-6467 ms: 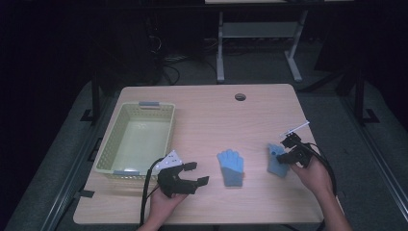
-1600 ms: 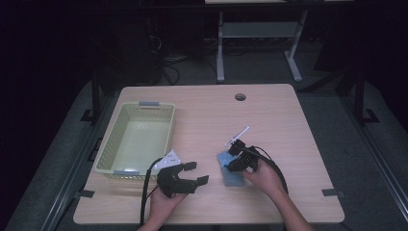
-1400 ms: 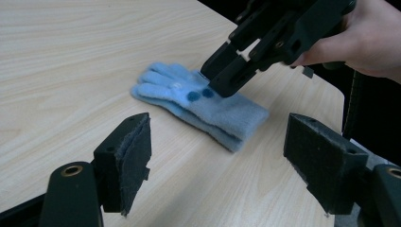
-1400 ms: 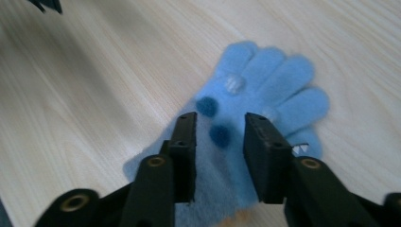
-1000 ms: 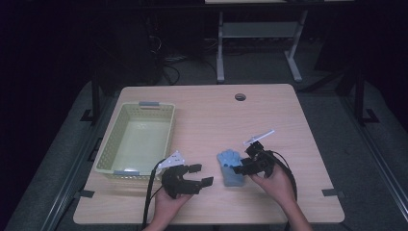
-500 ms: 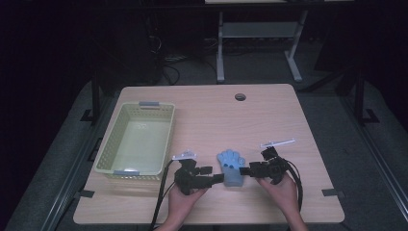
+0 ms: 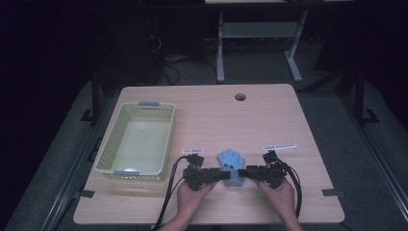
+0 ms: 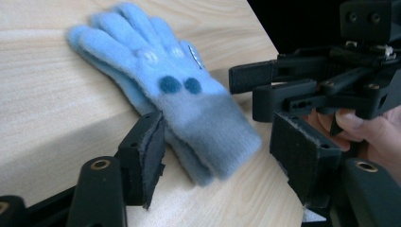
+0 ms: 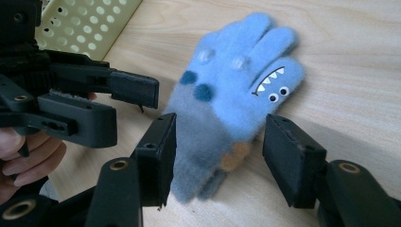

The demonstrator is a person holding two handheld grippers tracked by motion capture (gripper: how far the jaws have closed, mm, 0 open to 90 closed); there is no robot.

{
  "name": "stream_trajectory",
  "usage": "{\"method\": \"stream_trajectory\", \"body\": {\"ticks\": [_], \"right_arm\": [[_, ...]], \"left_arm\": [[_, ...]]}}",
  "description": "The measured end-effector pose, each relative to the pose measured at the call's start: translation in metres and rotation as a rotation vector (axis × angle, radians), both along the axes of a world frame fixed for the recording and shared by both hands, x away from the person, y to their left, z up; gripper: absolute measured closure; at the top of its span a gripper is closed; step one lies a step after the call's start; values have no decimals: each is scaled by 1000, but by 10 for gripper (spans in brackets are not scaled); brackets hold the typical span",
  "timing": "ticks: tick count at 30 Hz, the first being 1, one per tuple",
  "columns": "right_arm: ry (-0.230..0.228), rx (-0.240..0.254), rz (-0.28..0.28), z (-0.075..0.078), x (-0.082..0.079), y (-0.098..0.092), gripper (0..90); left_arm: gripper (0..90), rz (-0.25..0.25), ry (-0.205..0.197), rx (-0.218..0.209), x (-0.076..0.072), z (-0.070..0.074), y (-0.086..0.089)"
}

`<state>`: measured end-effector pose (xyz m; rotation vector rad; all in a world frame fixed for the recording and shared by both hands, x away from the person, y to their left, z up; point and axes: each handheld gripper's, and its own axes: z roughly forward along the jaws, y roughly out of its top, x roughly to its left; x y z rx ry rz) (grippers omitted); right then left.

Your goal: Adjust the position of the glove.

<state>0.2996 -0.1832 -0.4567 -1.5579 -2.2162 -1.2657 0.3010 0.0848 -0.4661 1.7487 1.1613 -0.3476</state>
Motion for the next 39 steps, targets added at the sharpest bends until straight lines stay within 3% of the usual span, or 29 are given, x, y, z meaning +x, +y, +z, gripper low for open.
{"method": "stream_trajectory", "body": {"ticks": [10,22,34,39], "right_arm": [[19,32,-10,-7,1,-2,465],[47,60,-12,-14,1,0,490],[38,40,-15,-19,-1,5,566],[41,53,-14,-20,-2,8,597]], "left_arm": [[410,-3,48,3,5,-9,-7],[464,-5,62,14,6,-15,-9],[485,-14,81,-15,8,-18,-8],[550,-36,96,-30,10,-22,-9]]}}
